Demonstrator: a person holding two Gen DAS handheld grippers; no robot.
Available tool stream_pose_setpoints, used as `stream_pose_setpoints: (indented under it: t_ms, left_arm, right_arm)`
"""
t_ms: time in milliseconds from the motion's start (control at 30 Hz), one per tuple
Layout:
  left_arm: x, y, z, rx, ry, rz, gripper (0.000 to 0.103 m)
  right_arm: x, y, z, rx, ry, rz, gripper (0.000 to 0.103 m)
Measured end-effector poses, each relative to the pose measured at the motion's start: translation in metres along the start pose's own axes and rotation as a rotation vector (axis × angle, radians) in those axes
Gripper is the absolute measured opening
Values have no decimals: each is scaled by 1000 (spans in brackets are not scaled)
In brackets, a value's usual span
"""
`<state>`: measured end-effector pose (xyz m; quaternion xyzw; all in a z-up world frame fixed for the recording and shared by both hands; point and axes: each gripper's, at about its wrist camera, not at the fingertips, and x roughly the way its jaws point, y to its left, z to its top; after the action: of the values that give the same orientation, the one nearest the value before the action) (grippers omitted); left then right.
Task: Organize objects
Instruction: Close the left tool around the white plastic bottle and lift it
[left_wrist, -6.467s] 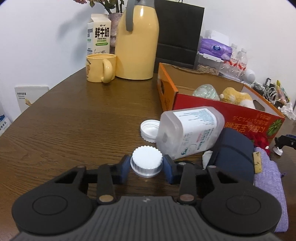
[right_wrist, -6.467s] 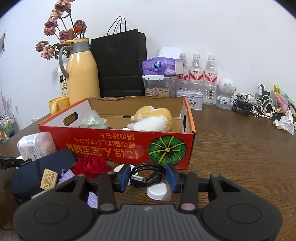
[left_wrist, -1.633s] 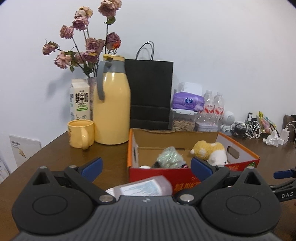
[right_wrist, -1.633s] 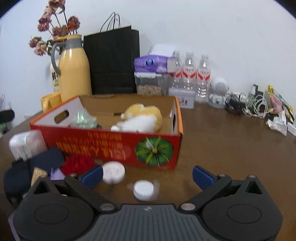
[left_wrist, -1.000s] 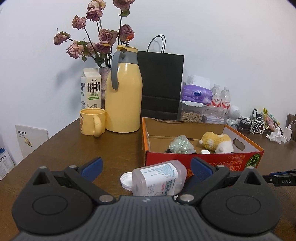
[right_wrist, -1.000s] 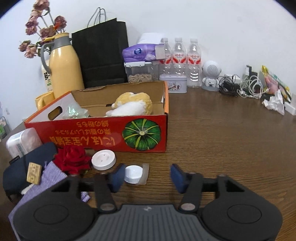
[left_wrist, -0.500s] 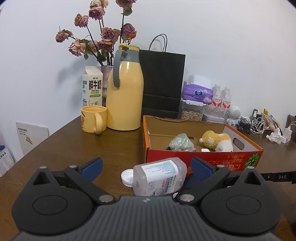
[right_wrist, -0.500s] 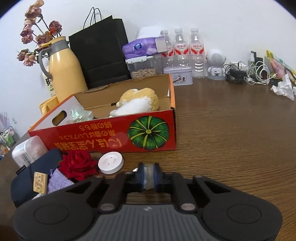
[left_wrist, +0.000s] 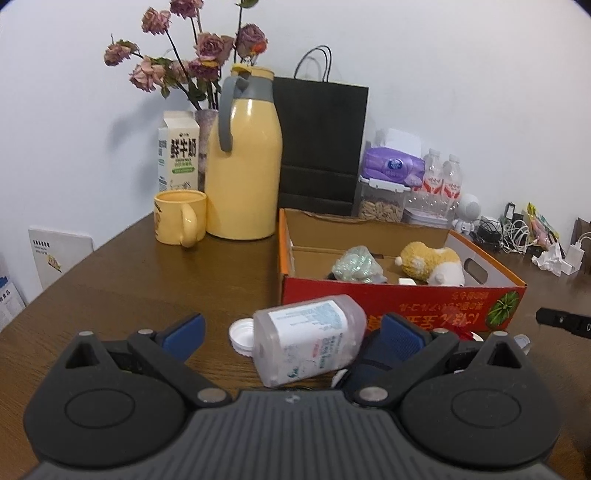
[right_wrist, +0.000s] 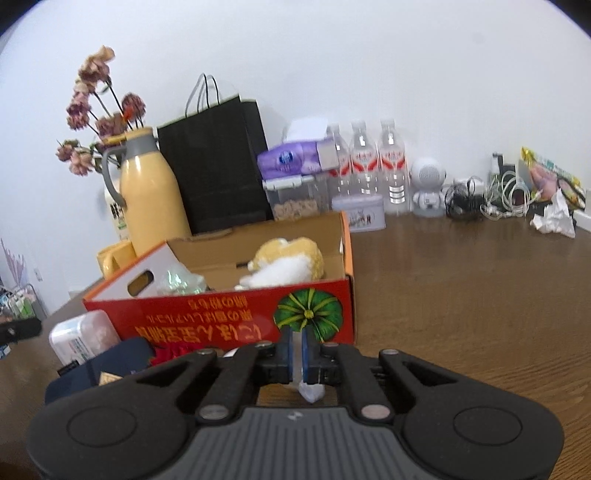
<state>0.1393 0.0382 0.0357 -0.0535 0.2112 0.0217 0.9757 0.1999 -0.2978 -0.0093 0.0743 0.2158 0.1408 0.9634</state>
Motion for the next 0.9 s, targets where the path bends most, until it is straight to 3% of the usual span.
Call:
stream_pose_setpoints:
  t_ms: [267,733,900]
  left_arm:
    - [24,-22,3,-9,69,22,103]
    - [77,-37,11,-81,129,212,103]
    - [81,-33,8,-99,135,196,103]
  right_arm:
    - [-12,7,-1,-20,-51,33,4]
    - [-13,11,-4,-37,-47,52,4]
    - [-12,11,-4,-38,-42,53,4]
